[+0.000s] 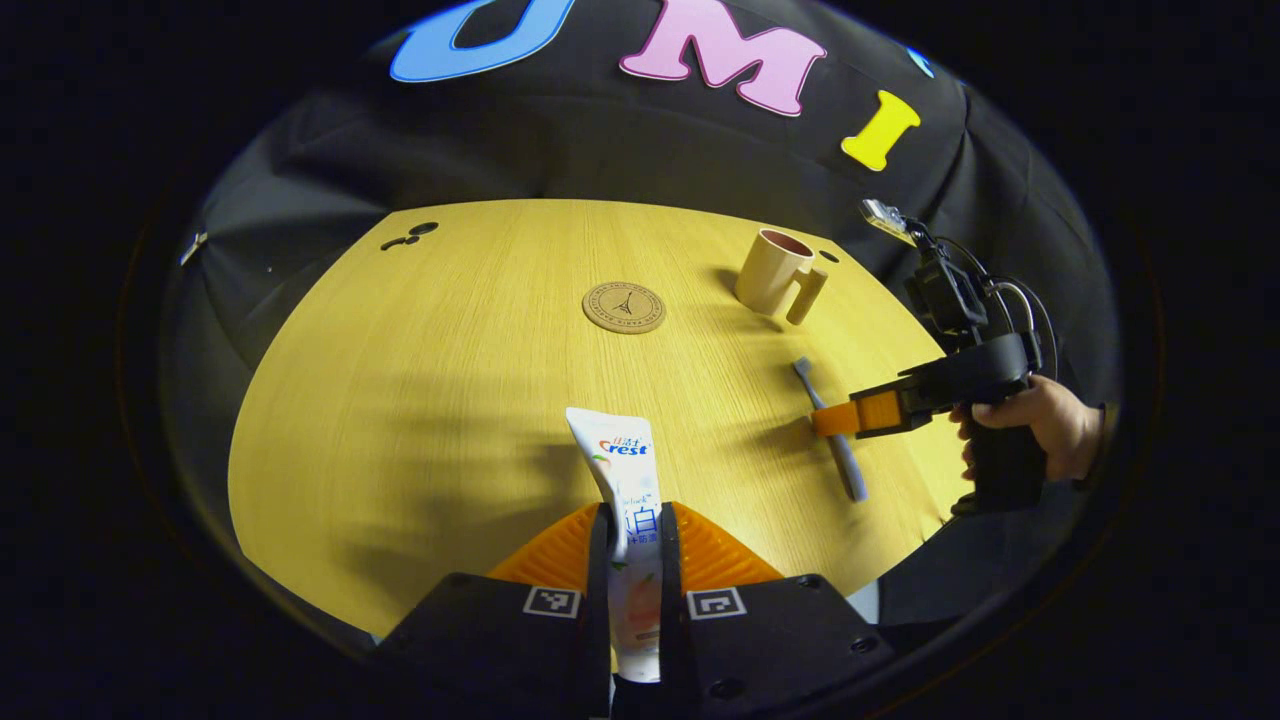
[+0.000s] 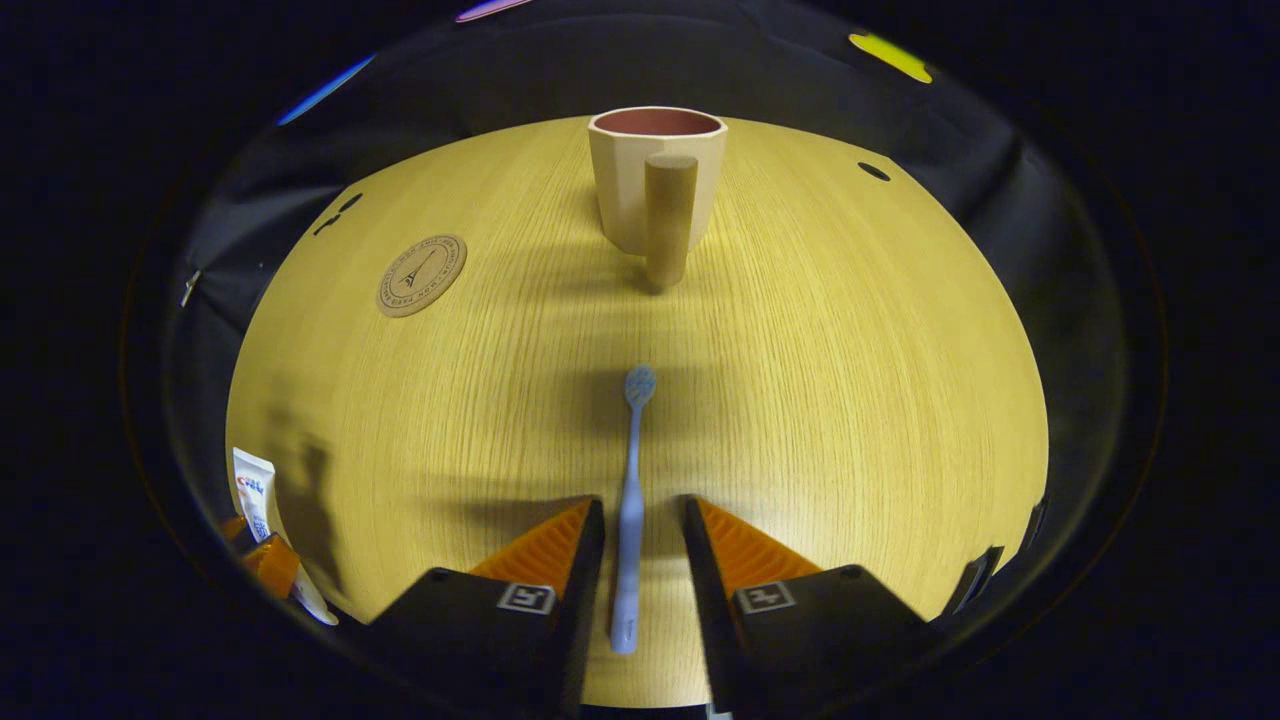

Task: Put the toothbrush and toothpaste on the desktop into the cup, then pick up the cup and place it on the coaster on the desktop.

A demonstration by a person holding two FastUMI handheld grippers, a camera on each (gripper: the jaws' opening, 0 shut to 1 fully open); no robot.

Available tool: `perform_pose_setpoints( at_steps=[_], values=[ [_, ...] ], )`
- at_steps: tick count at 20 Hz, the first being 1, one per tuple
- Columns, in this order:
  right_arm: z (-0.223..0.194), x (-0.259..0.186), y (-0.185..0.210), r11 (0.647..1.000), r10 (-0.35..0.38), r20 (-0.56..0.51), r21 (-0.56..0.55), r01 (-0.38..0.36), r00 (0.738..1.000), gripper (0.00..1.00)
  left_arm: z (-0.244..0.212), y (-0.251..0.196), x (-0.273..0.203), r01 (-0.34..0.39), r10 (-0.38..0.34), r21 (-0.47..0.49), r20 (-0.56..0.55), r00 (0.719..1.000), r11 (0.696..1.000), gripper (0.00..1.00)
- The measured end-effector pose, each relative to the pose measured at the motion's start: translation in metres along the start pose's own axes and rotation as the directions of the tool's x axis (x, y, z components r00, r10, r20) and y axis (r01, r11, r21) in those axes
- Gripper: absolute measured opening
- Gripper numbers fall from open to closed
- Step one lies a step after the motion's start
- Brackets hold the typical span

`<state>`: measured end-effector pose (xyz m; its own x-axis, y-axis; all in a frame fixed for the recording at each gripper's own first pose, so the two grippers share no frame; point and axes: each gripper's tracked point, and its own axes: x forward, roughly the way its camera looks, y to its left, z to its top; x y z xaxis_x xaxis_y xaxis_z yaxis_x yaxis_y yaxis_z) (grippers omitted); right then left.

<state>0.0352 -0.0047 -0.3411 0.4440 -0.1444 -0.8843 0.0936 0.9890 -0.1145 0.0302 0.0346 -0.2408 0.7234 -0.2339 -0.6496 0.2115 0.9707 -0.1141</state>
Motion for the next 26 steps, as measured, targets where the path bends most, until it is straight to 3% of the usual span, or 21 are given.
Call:
perform_pose_setpoints(
  at_steps=[2, 4, 9, 16, 17, 22, 23, 26],
  values=[
    [0.003, 0.000, -0.001, 1.000, 0.003, 0.010, -0.006, -0.003, 1.000, 0.34, 0.001, -0.001, 0.003, 0.001, -0.001, -0.001, -0.002, 1.000, 1.000, 0.24],
    [0.005, 0.000, -0.001, 1.000, 0.004, 0.018, 0.021, -0.004, 1.000, 0.14, 0.002, -0.002, 0.005, 0.004, -0.004, -0.015, -0.005, 1.000, 1.000, 0.24],
    [0.002, 0.000, 0.003, 0.996, 0.071, 0.006, -0.056, -0.070, 0.997, 0.06, 0.004, -0.001, 0.008, -0.016, 0.016, -0.012, -0.009, 1.000, 1.000, 0.24],
    [0.012, -0.016, -0.008, 0.987, 0.151, 0.043, -0.053, -0.149, 0.988, 0.06, 0.029, -0.018, 0.009, -0.026, 0.028, -0.051, 0.038, 0.999, 0.998, 0.24],
    [0.015, -0.022, -0.012, 0.985, 0.166, 0.053, -0.043, -0.164, 0.985, 0.06, 0.036, -0.023, 0.008, -0.025, 0.028, -0.058, 0.054, 0.998, 0.998, 0.19],
    [0.041, -0.046, -0.030, 0.973, 0.227, 0.111, -0.065, -0.221, 0.967, 0.06, 0.089, -0.050, 0.005, -0.011, 0.025, -0.094, 0.149, 0.989, 0.996, 0.29],
    [0.046, -0.051, -0.034, 0.969, 0.244, 0.121, -0.065, -0.237, 0.962, 0.06, 0.102, -0.059, 0.002, -0.001, 0.018, -0.096, 0.179, 0.984, 0.995, 0.24],
    [0.058, -0.064, -0.047, 0.959, 0.284, 0.154, -0.058, -0.279, 0.946, 0.06, 0.150, -0.080, 0.002, 0.028, -0.005, -0.079, 0.282, 0.959, 0.996, 0.24]
  ],
)
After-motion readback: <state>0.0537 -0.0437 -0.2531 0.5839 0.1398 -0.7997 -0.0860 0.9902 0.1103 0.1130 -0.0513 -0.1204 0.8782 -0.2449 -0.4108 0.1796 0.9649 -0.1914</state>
